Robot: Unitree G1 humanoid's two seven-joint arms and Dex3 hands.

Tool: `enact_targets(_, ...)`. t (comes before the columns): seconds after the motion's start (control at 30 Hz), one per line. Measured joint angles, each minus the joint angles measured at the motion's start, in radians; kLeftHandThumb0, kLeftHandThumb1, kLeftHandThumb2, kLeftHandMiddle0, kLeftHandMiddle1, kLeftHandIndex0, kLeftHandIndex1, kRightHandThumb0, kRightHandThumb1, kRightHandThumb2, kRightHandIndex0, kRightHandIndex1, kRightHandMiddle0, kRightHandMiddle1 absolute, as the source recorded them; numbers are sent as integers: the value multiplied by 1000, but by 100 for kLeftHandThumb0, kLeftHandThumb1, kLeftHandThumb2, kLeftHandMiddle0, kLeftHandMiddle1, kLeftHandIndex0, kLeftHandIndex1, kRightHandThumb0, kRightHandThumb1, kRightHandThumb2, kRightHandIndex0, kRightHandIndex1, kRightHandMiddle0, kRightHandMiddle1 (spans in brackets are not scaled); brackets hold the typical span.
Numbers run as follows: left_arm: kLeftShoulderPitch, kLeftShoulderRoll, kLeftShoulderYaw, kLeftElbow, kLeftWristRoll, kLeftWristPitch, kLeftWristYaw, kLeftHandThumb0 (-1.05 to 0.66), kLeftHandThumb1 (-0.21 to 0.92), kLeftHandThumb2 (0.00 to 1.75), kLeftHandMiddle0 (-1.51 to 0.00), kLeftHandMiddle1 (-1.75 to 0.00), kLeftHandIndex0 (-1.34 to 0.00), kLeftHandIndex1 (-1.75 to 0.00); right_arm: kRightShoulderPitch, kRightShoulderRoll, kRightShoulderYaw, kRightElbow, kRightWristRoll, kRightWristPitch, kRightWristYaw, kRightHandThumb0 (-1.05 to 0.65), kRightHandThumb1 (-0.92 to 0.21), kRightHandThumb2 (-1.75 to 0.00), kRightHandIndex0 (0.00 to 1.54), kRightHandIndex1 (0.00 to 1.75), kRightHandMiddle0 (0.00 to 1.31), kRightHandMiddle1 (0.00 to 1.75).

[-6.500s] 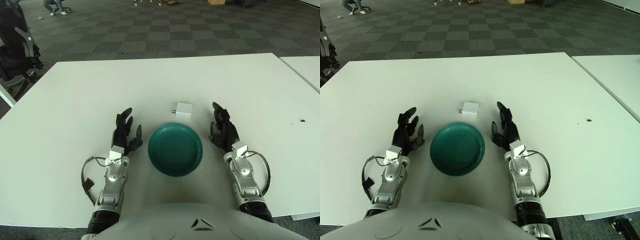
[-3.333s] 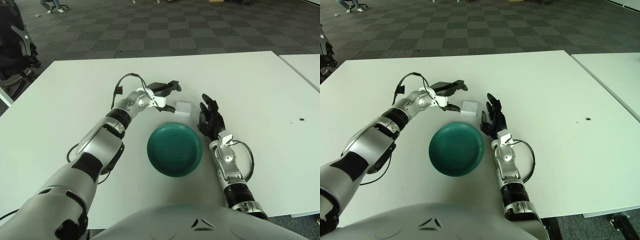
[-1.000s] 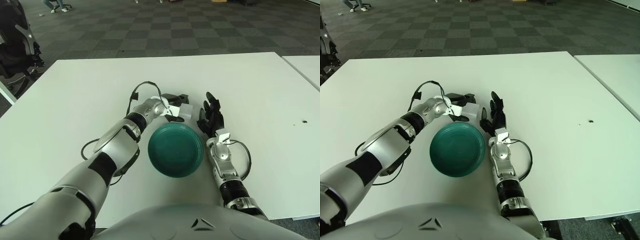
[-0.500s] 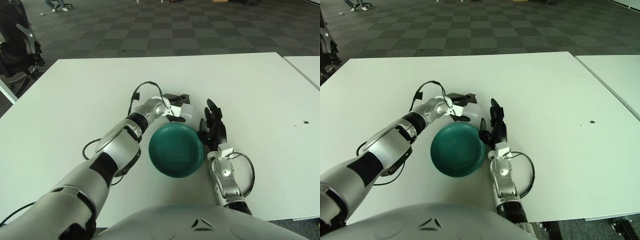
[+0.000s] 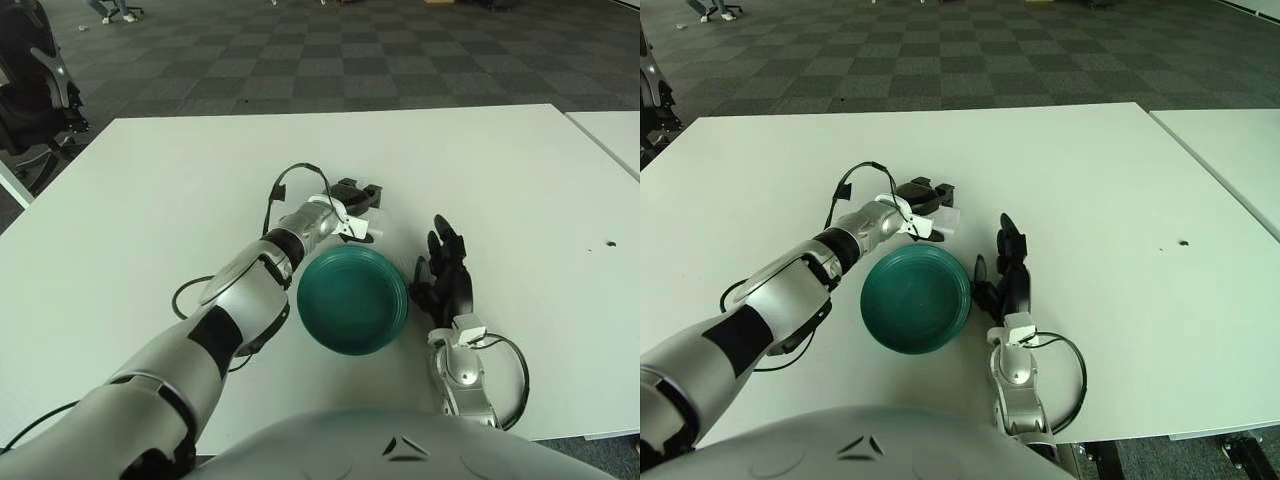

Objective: Put the charger into the plate.

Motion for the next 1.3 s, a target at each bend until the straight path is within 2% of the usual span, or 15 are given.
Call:
enact_targets(0.07,0,0,-1,2,0,1,18,-45,45,113,-84,-174,-51,-175,20,3,-3,-11,1,-9,-9,-68,-92,-66,25,6,0,50)
enact_targets(0.13,0,-1,-1,3,0,4,37,-45,41,118,-92,-175,-53,-175,35,4,-7,-21,1,-17,-15,-68,-92,-65,26,6,0,51)
enact_targets(0.4,8,-7,0,25,-1,21,104,-46,33,130,-111,-175,-59,-175,71,12,-23,-39,2,-38,-21,-71,-92,-63,32,10,0,56)
enact_targets(0.73,17,-7,0,42,-2,17,160,-47,29,134,-117,-175,-62,-175,73,15,-38,-38,10,-44,-4,-71,-92,-60,33,16,0,58)
enact_targets(0.8,18,-7,0,42,-3,16,169,-47,29,135,-118,-175,-63,-175,72,16,-39,-38,12,-44,4,-70,-92,-58,26,34,0,59)
enact_targets(0.97,19,-7,1,42,-3,9,187,-48,28,136,-119,-175,-63,-175,72,16,-42,-38,15,-43,21,-69,-92,-56,19,50,0,60)
enact_targets(1.3,23,23,3,40,-3,-49,217,-48,27,136,-120,-175,-64,-175,71,17,-46,-38,27,-26,43,-70,-92,-60,13,55,0,56)
